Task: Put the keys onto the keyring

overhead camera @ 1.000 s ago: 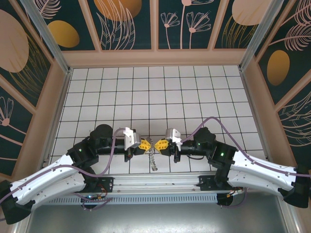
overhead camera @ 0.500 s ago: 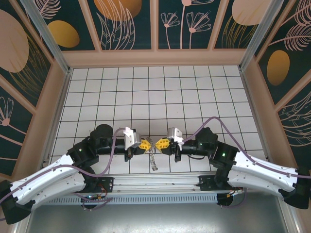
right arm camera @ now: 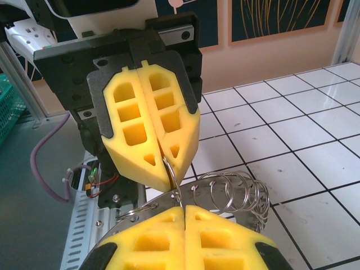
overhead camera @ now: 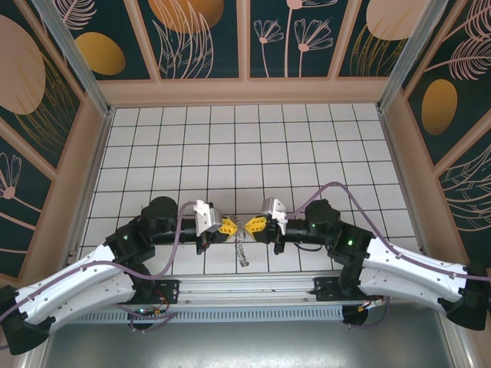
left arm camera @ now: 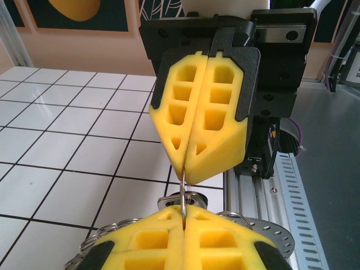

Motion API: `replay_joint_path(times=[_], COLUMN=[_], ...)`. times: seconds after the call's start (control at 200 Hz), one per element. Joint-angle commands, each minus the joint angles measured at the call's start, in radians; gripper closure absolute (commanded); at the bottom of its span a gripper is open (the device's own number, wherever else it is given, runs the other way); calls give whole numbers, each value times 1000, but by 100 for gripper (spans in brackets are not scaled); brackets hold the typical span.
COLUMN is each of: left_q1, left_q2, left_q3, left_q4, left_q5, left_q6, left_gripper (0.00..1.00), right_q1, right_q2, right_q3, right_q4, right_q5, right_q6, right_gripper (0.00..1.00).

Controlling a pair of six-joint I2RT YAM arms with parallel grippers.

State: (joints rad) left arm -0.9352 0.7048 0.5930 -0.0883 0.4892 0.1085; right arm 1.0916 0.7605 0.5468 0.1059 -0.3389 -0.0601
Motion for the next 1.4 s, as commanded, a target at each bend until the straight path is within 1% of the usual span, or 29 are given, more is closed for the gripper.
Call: replay_joint_path(times=[0.0, 0.265, 0.686, 0.881, 1.206, 1.396], left_q1=[-4, -4, -5, -4, -4, -4], left_q2=[-24, -13, -14, -14, -23, -18], left_q3=[28, 30, 30, 30, 27, 27], left_q4=[28, 35, 39, 39, 45, 51], left_q5=[9, 4, 9, 7, 5, 34], left_q6=[24, 25, 25, 25, 25, 21], left_gripper=[100, 100, 100, 100, 100, 100], right_q1=[-13, -19, -109, -116, -100, -90], right_q2=[-15, 22, 55, 75, -24, -23], right_q3=[-7, -7, 4, 12, -32, -28], right_q4=[16, 46, 37, 29, 42, 23], right_q5=[17, 3, -77, -109, -118, -133], right_q6=[26, 52, 105, 100, 61, 38], right_gripper=[100, 100, 100, 100, 100, 100])
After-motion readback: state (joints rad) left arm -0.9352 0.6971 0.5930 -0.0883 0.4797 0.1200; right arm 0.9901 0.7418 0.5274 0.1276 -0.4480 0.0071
